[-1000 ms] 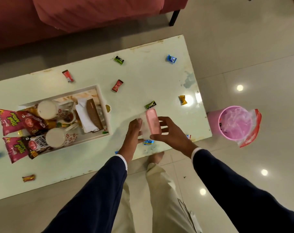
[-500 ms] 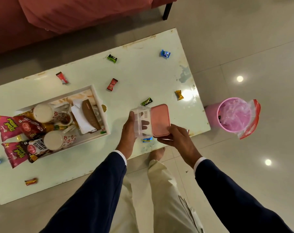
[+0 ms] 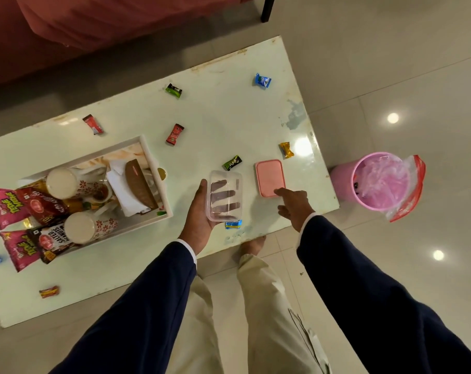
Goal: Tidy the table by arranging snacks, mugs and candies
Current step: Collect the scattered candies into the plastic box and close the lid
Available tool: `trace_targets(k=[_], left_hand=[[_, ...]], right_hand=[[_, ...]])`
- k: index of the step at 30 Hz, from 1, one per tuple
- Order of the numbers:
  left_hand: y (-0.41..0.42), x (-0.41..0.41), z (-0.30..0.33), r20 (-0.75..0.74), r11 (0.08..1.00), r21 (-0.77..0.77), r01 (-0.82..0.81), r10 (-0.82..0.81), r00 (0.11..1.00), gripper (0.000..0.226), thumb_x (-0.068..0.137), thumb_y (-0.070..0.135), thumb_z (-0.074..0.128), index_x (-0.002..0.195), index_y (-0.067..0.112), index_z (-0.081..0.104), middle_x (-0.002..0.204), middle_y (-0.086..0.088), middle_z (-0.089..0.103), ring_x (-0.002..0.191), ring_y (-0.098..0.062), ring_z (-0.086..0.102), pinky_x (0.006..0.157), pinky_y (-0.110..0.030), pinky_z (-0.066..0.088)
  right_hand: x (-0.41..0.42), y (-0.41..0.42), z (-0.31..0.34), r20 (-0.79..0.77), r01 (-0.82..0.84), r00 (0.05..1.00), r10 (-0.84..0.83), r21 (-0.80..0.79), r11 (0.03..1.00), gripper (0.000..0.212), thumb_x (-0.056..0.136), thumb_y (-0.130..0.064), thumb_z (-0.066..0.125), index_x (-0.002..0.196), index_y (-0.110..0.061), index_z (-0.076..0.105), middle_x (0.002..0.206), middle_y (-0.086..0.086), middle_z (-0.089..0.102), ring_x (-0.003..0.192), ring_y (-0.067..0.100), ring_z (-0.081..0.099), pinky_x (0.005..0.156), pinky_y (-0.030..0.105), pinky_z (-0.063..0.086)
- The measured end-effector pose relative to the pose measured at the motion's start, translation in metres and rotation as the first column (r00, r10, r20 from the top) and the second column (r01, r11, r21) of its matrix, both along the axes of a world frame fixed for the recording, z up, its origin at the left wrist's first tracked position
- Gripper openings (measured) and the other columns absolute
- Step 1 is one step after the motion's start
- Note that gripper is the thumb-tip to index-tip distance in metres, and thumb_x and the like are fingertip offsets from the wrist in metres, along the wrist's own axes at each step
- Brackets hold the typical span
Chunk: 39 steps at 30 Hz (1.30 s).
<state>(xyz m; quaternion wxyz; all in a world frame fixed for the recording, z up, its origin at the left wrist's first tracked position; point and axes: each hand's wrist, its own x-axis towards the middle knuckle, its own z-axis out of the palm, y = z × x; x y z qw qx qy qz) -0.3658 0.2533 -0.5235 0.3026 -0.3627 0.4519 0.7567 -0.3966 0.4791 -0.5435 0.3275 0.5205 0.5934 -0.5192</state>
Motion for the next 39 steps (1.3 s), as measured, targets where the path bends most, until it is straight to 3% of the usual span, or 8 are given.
trace_targets(k=[3, 8, 12, 16, 24, 28, 32, 39], left_hand=[[0.005, -0.001, 0.000, 0.037, 1.000, 0.002, 0.025, -0.025, 0.999, 0.059, 0.092, 0.064, 0.046, 0.131, 0.023, 0.060, 0.126, -0.011, 0.071, 0.109, -0.040, 0.070, 0.080, -0.049, 0.060], [0.020, 0.003, -0.005, 0.083, 0.992, -0.062, 0.108, -0.103, 0.991, 0.063, 0.085, 0.055, 0.060, 0.136, 0.017, 0.055, 0.124, -0.011, 0.071, 0.103, -0.035, 0.072, 0.080, -0.048, 0.058], [0.017, 0.001, -0.015, 0.112, 0.913, -0.300, 0.275, -0.252, 0.961, 0.055, 0.098, 0.055, 0.051, 0.142, 0.023, 0.048, 0.137, -0.006, 0.064, 0.107, -0.018, 0.068, 0.077, -0.036, 0.058], [0.001, 0.003, -0.024, 0.138, 0.770, -0.506, 0.390, -0.374, 0.917, 0.073, 0.097, 0.055, 0.053, 0.157, 0.022, 0.027, 0.148, -0.002, 0.051, 0.131, -0.023, 0.052, 0.110, -0.049, 0.043], [-0.046, 0.029, -0.017, 0.066, 0.729, -0.588, 0.351, -0.389, 0.919, 0.031, 0.099, 0.027, 0.058, 0.130, 0.024, 0.060, 0.127, 0.002, 0.061, 0.101, -0.005, 0.058, 0.074, -0.011, 0.039], [-0.077, 0.061, 0.000, 0.014, 0.714, -0.637, 0.292, -0.368, 0.930, 0.025, 0.098, 0.014, 0.059, 0.122, 0.015, 0.066, 0.123, -0.002, 0.065, 0.098, -0.011, 0.063, 0.075, -0.013, 0.046], [-0.124, 0.104, 0.028, 0.003, 0.677, -0.678, 0.286, -0.387, 0.922, 0.023, 0.096, 0.008, 0.059, 0.116, 0.013, 0.069, 0.117, -0.006, 0.065, 0.104, -0.021, 0.065, 0.091, -0.029, 0.051], [-0.264, 0.189, 0.090, -0.009, 0.696, -0.694, 0.185, -0.265, 0.964, 0.019, 0.096, 0.008, 0.059, 0.109, 0.015, 0.071, 0.113, -0.003, 0.067, 0.107, -0.020, 0.064, 0.097, -0.027, 0.049]], right_hand=[[0.016, -0.006, 0.026, -0.119, -0.237, 0.962, 0.247, 0.093, 0.967, 0.065, 0.090, -0.041, 0.069, 0.143, -0.017, 0.043, 0.142, 0.008, 0.046, 0.121, 0.029, 0.056, 0.100, 0.047, 0.053], [0.031, -0.036, 0.046, -0.302, -0.412, 0.893, 0.333, -0.255, 0.875, 0.042, 0.097, -0.031, 0.062, 0.137, -0.034, 0.049, 0.117, 0.004, 0.064, 0.098, 0.021, 0.071, 0.074, 0.031, 0.063], [0.018, -0.050, 0.022, -0.275, -0.518, 0.837, 0.473, -0.116, 0.848, 0.039, 0.098, -0.011, 0.054, 0.135, -0.024, 0.049, 0.098, 0.004, 0.064, 0.079, 0.019, 0.072, 0.063, 0.031, 0.064], [0.009, -0.059, -0.001, -0.251, -0.531, 0.814, 0.524, 0.045, 0.846, 0.043, 0.094, -0.004, 0.050, 0.135, -0.019, 0.049, 0.096, 0.007, 0.064, 0.076, 0.023, 0.070, 0.048, 0.027, 0.059], [0.017, -0.072, -0.017, -0.200, -0.571, 0.733, 0.650, 0.338, 0.748, 0.049, 0.094, -0.012, 0.061, 0.139, -0.010, 0.043, 0.134, 0.017, 0.050, 0.112, 0.036, 0.060, 0.094, 0.040, 0.052], [0.046, -0.090, 0.014, -0.248, -0.582, 0.579, 0.776, 0.542, 0.607, 0.043, 0.088, -0.011, 0.064, 0.129, -0.011, 0.050, 0.122, 0.011, 0.054, 0.105, 0.032, 0.058, 0.088, 0.042, 0.051], [0.071, -0.146, 0.052, -0.333, -0.760, 0.440, 0.834, 0.356, 0.543, 0.023, 0.091, -0.004, 0.058, 0.111, -0.014, 0.063, 0.102, 0.008, 0.066, 0.084, 0.024, 0.064, 0.082, 0.035, 0.052], [0.105, -0.298, 0.115, -0.300, -0.970, 0.062, 0.952, 0.205, 0.128, 0.018, 0.091, -0.007, 0.058, 0.101, -0.020, 0.065, 0.088, 0.008, 0.071, 0.087, 0.028, 0.068, 0.084, 0.039, 0.053]])
